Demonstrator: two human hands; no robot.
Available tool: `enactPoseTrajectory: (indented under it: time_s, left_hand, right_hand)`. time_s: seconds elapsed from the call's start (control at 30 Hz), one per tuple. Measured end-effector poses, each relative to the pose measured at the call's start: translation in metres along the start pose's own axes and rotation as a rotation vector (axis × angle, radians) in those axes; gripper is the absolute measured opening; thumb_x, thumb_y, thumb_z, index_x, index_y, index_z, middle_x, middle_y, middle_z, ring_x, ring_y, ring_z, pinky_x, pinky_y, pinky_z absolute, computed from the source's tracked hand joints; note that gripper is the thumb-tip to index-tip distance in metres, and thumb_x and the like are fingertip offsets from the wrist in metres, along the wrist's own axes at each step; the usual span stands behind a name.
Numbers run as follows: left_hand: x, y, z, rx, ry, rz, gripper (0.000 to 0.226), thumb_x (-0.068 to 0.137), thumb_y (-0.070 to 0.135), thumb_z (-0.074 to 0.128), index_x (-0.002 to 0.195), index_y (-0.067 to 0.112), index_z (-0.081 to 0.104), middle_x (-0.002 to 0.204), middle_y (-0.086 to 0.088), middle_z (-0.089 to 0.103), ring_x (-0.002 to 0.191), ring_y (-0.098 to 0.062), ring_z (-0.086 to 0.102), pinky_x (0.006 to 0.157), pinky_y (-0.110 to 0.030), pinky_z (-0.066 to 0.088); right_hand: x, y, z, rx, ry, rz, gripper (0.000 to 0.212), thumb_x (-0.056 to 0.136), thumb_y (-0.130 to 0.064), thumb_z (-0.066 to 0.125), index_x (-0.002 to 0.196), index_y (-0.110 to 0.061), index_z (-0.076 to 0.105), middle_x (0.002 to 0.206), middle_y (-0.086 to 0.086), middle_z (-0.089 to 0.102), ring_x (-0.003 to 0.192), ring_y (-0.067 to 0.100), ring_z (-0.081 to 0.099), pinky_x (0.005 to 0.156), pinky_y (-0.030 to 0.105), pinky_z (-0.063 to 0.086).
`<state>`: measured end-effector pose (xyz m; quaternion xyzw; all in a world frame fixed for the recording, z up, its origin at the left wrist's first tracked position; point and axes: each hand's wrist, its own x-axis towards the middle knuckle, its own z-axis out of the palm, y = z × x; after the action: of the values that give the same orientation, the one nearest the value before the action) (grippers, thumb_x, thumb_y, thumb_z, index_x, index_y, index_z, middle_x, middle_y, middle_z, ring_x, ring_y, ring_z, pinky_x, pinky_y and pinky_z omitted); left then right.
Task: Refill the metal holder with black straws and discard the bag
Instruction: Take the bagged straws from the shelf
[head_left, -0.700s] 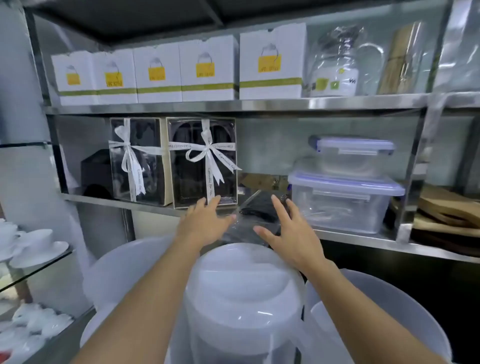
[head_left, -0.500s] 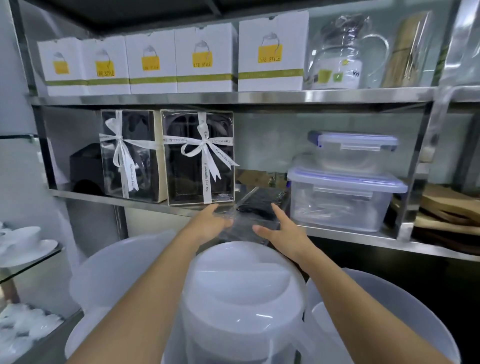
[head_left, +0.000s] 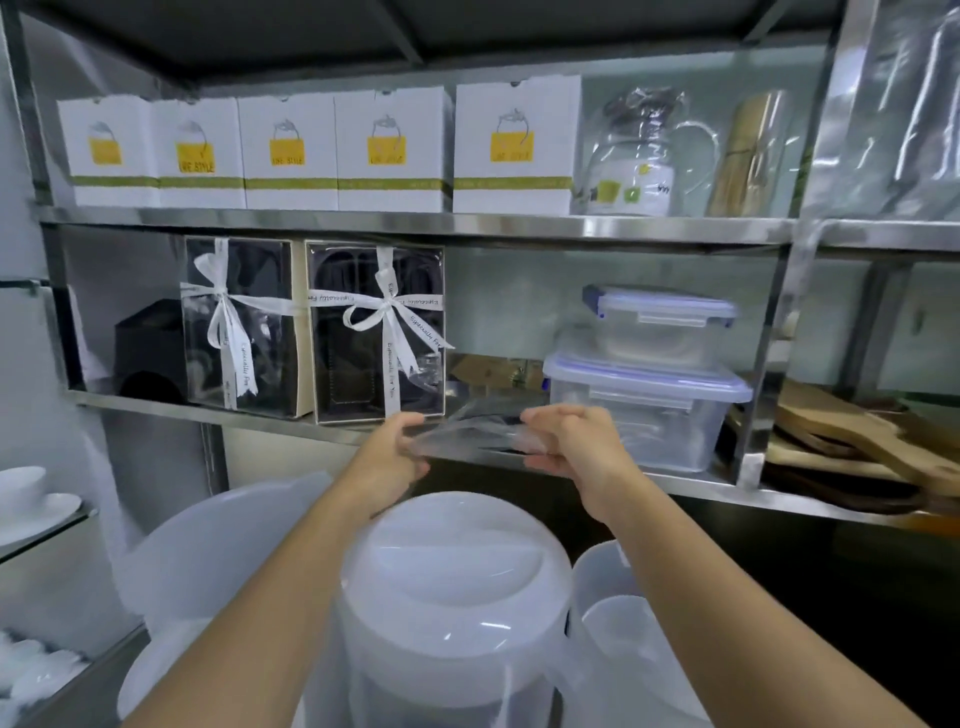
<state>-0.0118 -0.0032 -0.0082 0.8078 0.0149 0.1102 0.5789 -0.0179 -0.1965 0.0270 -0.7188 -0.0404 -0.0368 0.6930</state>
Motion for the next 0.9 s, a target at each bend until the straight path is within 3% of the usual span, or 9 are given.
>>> enactPoseTrajectory:
  time_s: [0.07,0.17,0.23,0.33,0.5,0.63,0.73,0.8,0.9]
  left_hand:
    - [-0.007,0.006,0.003,-0.033,-0.097,0.074,0.073,0.074,-0.003,0.069,0.134,0.028,0.041,0.131,-0.006,0.049,0.109,-0.019,0.051,0.086,-0.032,0.048]
    - [-0.015,0.027,0.006,-0.147,-0.121,0.167,0.076,0.062,0.009,0.079,0.128,0.029,0.049,0.136,-0.004,0.048,0.122,-0.024,0.048,0.097,-0.037,0.042]
    - [-0.019,0.039,0.009,-0.228,-0.089,0.246,0.062,0.059,0.011,0.077,0.118,0.012,0.06,0.122,-0.013,0.062,0.115,-0.031,0.057,0.092,-0.033,0.048]
    - [-0.034,0.061,0.013,-0.202,0.041,0.331,0.021,0.073,0.005,0.072,0.093,0.012,0.071,0.082,0.005,0.073,0.09,-0.022,0.066,0.079,-0.02,0.051]
    - [-0.058,0.105,0.014,-0.207,0.136,0.446,0.021,0.078,0.001,0.066,0.099,0.001,0.069,0.071,0.012,0.069,0.063,0.012,0.061,0.064,-0.002,0.043]
    - [-0.078,0.137,0.007,-0.273,0.127,0.442,0.014,0.078,0.006,0.067,0.092,0.004,0.072,0.069,0.016,0.069,0.066,0.014,0.062,0.064,-0.002,0.046]
    - [-0.1,0.159,0.004,-0.352,0.098,0.395,0.007,0.077,0.011,0.069,0.077,0.016,0.073,0.067,0.014,0.072,0.075,0.003,0.065,0.077,-0.017,0.048]
    - [-0.119,0.171,0.006,-0.406,0.073,0.379,0.009,0.077,0.011,0.069,0.074,0.019,0.071,0.07,0.01,0.072,0.079,-0.005,0.065,0.083,-0.025,0.047]
    - [-0.149,0.183,0.014,-0.506,0.01,0.337,0.007,0.077,0.008,0.068,0.076,0.015,0.07,0.082,-0.003,0.069,0.095,-0.024,0.061,0.101,-0.044,0.041]
  right_hand:
    - [-0.012,-0.016,-0.006,0.035,-0.029,-0.056,0.011,0.089,-0.014,0.056,0.092,-0.011,0.066,0.082,-0.003,0.063,0.081,0.018,0.067,0.071,0.027,0.056]
    - [-0.03,-0.036,-0.019,0.05,-0.09,-0.105,0.016,0.089,-0.019,0.057,0.089,-0.008,0.068,0.079,0.002,0.071,0.068,0.018,0.069,0.06,0.025,0.055]
    - [-0.04,-0.049,-0.027,0.046,-0.124,-0.135,0.022,0.088,-0.021,0.057,0.091,-0.003,0.069,0.079,0.009,0.071,0.062,0.019,0.067,0.055,0.024,0.052]
    - [-0.054,-0.068,-0.035,0.082,-0.146,-0.2,0.026,0.088,-0.023,0.057,0.092,0.0,0.068,0.073,0.01,0.069,0.054,0.018,0.064,0.05,0.023,0.05]
    - [-0.072,-0.099,-0.055,0.202,-0.086,-0.284,0.026,0.092,-0.03,0.051,0.091,-0.008,0.065,0.058,0.006,0.062,0.043,0.013,0.047,0.044,0.022,0.042]
    - [-0.097,-0.115,-0.076,0.071,0.032,-0.387,0.016,0.088,-0.016,0.055,0.096,-0.013,0.069,0.079,0.001,0.063,0.068,0.014,0.052,0.064,0.027,0.043]
    - [-0.119,-0.122,-0.092,-0.024,-0.143,-0.381,0.029,0.081,-0.016,0.064,0.108,-0.026,0.066,0.115,0.0,0.064,0.106,0.014,0.058,0.092,0.036,0.043]
    - [-0.135,-0.124,-0.098,-0.039,-0.237,-0.359,0.037,0.08,-0.017,0.065,0.115,-0.03,0.06,0.124,0.003,0.06,0.113,0.016,0.057,0.098,0.037,0.041]
    - [-0.161,-0.121,-0.105,0.013,-0.188,-0.336,0.055,0.08,-0.017,0.067,0.13,-0.026,0.046,0.123,0.005,0.061,0.111,0.018,0.059,0.098,0.039,0.044]
